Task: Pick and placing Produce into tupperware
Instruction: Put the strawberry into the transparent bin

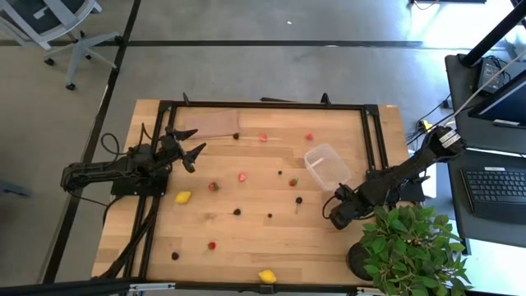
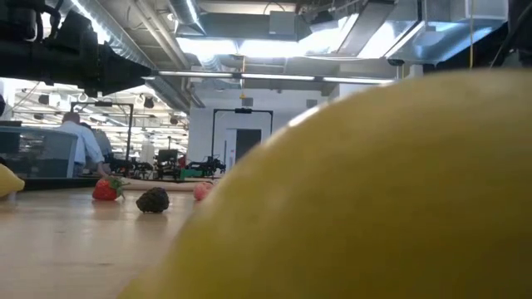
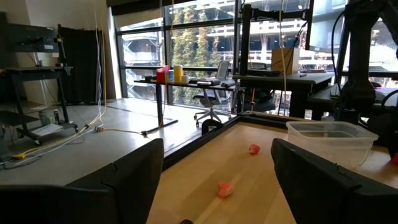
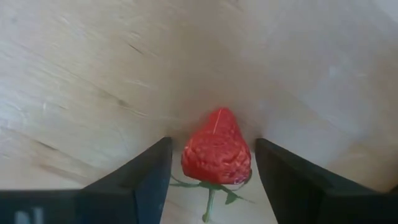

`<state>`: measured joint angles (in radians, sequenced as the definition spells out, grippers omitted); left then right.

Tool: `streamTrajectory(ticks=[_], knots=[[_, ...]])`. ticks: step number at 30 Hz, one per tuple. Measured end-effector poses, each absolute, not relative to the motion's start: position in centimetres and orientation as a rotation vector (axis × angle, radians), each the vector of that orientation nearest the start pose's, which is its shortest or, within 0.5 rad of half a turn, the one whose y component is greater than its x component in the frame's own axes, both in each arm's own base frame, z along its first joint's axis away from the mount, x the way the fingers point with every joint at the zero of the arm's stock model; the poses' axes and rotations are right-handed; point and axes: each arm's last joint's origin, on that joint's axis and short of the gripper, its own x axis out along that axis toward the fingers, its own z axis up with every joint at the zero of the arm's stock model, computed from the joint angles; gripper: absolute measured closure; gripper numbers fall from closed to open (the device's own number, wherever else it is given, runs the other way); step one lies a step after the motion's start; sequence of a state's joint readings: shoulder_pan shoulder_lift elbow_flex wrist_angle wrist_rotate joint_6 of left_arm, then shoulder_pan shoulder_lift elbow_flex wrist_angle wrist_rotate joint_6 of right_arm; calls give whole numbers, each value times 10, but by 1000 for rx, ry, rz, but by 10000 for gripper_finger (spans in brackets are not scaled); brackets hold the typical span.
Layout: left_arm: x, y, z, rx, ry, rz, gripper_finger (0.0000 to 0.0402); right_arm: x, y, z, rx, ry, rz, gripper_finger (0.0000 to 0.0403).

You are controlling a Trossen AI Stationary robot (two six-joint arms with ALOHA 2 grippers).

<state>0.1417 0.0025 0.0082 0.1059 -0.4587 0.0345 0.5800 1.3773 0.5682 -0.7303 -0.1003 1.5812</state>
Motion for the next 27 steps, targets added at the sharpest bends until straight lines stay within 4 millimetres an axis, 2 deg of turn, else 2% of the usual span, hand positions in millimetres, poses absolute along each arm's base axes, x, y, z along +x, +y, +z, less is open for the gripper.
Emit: streamTrajectory(ticks=[10, 14, 20, 24, 27], knots=[[91, 26, 176, 16, -101, 601, 111, 153, 104, 131, 853, 1507, -721, 262], [91, 26, 176, 15, -102, 601, 111, 159, 108, 137, 854, 1504, -692, 269], [91, 26, 176, 15, -101, 601, 111, 180, 119, 162, 895, 1452, -563, 261], [91, 26, 176, 15, -101, 601, 111, 203, 123, 191, 890, 1351, -441, 264], [91, 26, 176, 15, -101, 602, 111, 222, 116, 216, 843, 1210, -421, 267]])
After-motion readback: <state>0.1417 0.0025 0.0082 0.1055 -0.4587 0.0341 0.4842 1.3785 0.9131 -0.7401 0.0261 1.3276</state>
